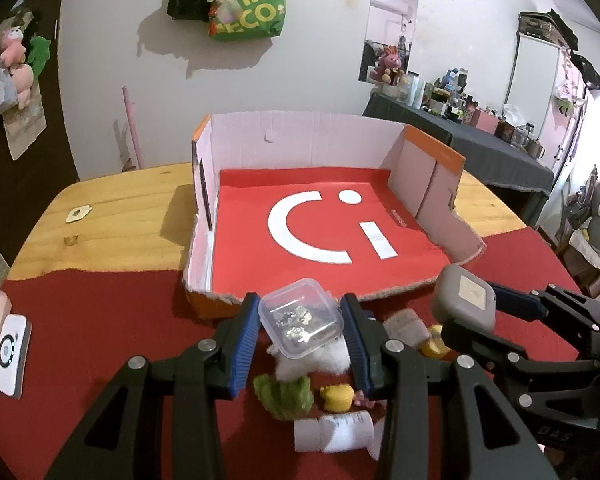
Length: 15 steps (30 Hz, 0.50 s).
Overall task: Organize objects
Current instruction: 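Lift both held items and carry them over the cardboard box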
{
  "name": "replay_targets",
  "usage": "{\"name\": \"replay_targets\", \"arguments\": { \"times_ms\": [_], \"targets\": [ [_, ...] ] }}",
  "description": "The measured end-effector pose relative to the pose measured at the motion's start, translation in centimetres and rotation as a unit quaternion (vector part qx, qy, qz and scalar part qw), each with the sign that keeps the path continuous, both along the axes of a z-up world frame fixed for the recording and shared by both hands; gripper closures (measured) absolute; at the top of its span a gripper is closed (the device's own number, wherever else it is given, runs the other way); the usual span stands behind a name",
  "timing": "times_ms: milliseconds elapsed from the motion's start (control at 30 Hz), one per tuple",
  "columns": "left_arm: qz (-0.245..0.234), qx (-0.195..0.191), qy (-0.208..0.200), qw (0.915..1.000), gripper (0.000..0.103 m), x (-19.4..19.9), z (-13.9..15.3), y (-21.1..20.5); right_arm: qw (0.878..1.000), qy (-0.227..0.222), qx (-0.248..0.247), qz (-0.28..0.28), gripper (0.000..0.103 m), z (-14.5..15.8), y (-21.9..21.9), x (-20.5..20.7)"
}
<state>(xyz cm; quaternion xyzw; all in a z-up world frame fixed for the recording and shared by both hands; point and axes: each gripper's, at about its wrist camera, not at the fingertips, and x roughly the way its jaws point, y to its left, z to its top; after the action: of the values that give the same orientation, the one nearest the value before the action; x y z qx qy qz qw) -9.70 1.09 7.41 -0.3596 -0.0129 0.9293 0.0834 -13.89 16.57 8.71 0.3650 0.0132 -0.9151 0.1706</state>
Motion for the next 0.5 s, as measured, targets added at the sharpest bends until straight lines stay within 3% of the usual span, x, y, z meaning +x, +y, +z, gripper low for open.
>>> {"name": "replay_targets", "arguments": {
  "times_ms": [500],
  "targets": [
    [-0.007,0.013,-0.018,0.9997,0.06,-4.3,0.9,-0.4,1.0,-0.023,-0.005,-0.007,0.05,0.8,0.3,-3.6]
  ]
}}
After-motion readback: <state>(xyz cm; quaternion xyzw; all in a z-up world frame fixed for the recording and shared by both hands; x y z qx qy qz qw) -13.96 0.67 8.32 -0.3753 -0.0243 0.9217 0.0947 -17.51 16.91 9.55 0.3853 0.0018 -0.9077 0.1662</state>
